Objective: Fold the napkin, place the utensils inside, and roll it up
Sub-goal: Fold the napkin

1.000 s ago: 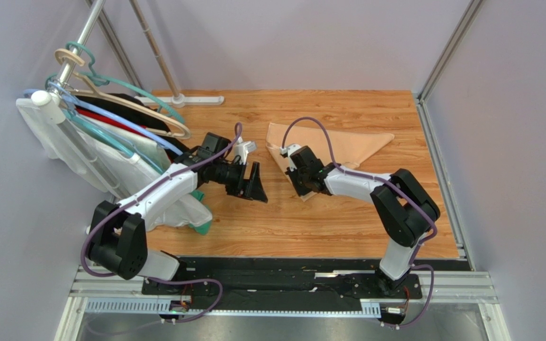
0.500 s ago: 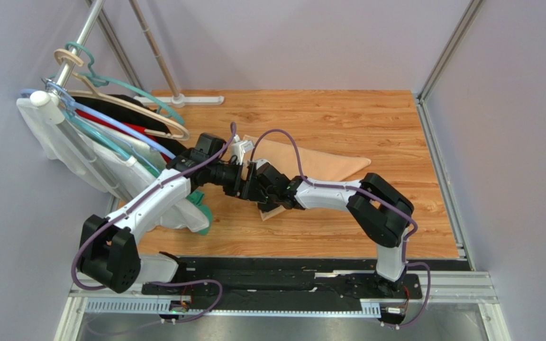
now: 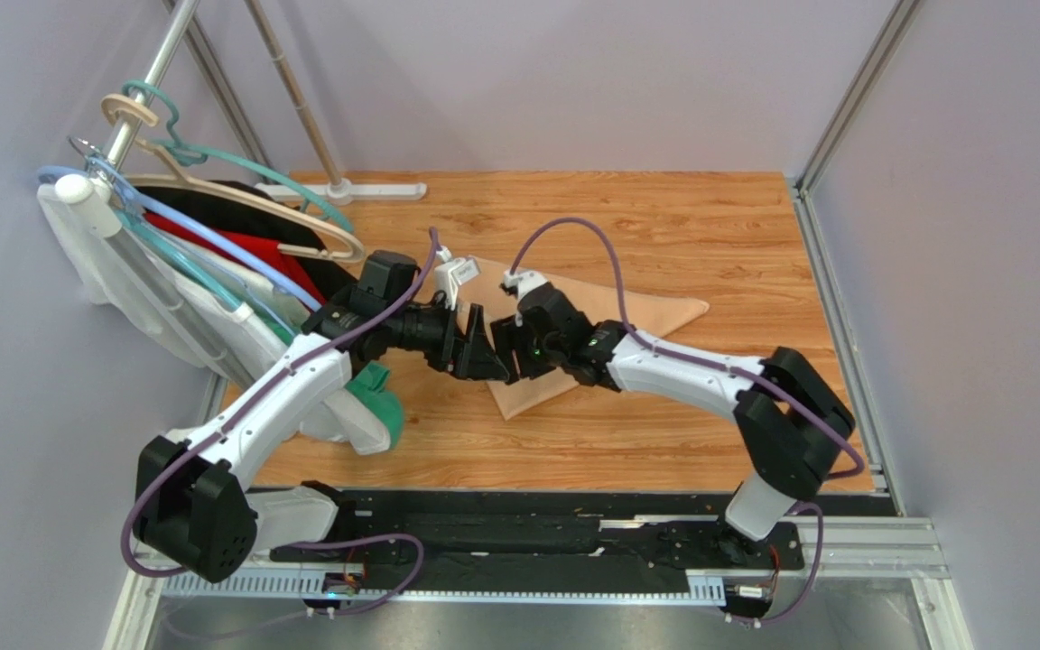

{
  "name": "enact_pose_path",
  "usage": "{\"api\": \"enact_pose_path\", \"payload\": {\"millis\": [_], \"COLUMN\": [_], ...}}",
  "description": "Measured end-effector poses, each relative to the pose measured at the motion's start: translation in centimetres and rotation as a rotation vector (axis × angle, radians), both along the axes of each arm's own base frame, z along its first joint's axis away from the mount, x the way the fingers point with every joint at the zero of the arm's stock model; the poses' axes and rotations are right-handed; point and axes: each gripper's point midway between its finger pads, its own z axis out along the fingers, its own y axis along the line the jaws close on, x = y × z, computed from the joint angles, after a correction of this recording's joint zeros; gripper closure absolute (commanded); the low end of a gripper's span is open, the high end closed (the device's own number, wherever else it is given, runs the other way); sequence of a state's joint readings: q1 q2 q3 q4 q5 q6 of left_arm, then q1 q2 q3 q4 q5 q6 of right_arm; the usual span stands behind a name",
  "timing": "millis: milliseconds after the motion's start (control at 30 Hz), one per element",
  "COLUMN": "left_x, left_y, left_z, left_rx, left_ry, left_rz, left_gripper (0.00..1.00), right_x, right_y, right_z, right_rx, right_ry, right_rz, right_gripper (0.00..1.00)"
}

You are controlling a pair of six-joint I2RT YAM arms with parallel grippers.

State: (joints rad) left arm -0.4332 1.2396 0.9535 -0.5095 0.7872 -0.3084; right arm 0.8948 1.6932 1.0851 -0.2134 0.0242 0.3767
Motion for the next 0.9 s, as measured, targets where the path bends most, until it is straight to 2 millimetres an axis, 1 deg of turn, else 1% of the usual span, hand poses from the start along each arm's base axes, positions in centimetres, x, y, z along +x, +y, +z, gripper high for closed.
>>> {"api": "enact_pose_path", "payload": {"millis": [67,167,233,333,400,467,500,567,600,667,733,900], "left_x": [0.0,0.0,0.0,0.0,0.0,0.1,0.1,0.2,0.2,0.3,0.3,0.4], "left_y": [-0.1,-0.2,-0.2,-0.2,-0.2,-0.2,-0.3,-0.3,-0.3,-0.3,-0.4,-0.4], "left_z": [0.6,1.1,1.2,1.0,0.9,0.7,0.6,0.3,0.1,-0.2,-0.3,-0.8], "left_rx": [-0.016,-0.033,-0.036,-0.034,-0.033,-0.03,-0.028,-0.024,-0.022,-0.017,-0.015,-0.008], "left_ry": [-0.025,-0.049,-0.05,-0.045,-0.04,-0.033,-0.029,-0.019,-0.014,-0.004,0.004,0.021], "left_rz": [-0.004,-0.01,-0.011,-0.011,-0.01,-0.009,-0.009,-0.009,-0.009,-0.009,-0.007,-0.007], "left_gripper": [0.13,0.13,0.13,0.13,0.13,0.13,0.13,0.13,0.13,0.13,0.13,0.13], "right_x": [1.4,3.4,4.8,7.8,9.9,11.4,12.0,12.1,12.4,12.4,12.5,12.2], "right_y": [-1.1,-3.3,-5.7,-11.4,-16.2,-20.7,-22.9,-26.5,-28.2,-30.3,-31.6,-33.8], "right_z": [2.5,5.3,6.4,7.1,6.9,6.5,6.2,5.2,5.1,4.1,2.9,-0.6], "right_rx": [0.04,0.087,0.108,0.113,0.099,0.089,0.084,0.053,0.048,0.018,-0.007,-0.06], "right_ry": [-0.04,-0.083,-0.095,-0.098,-0.088,-0.07,-0.062,-0.031,-0.027,-0.003,0.036,0.14], "right_rz": [-0.031,-0.093,-0.148,-0.29,-0.42,-0.544,-0.604,-0.702,-0.746,-0.804,-0.839,-0.895], "right_gripper": [0.38,0.38,0.38,0.39,0.4,0.4,0.4,0.41,0.41,0.41,0.41,0.41]}}
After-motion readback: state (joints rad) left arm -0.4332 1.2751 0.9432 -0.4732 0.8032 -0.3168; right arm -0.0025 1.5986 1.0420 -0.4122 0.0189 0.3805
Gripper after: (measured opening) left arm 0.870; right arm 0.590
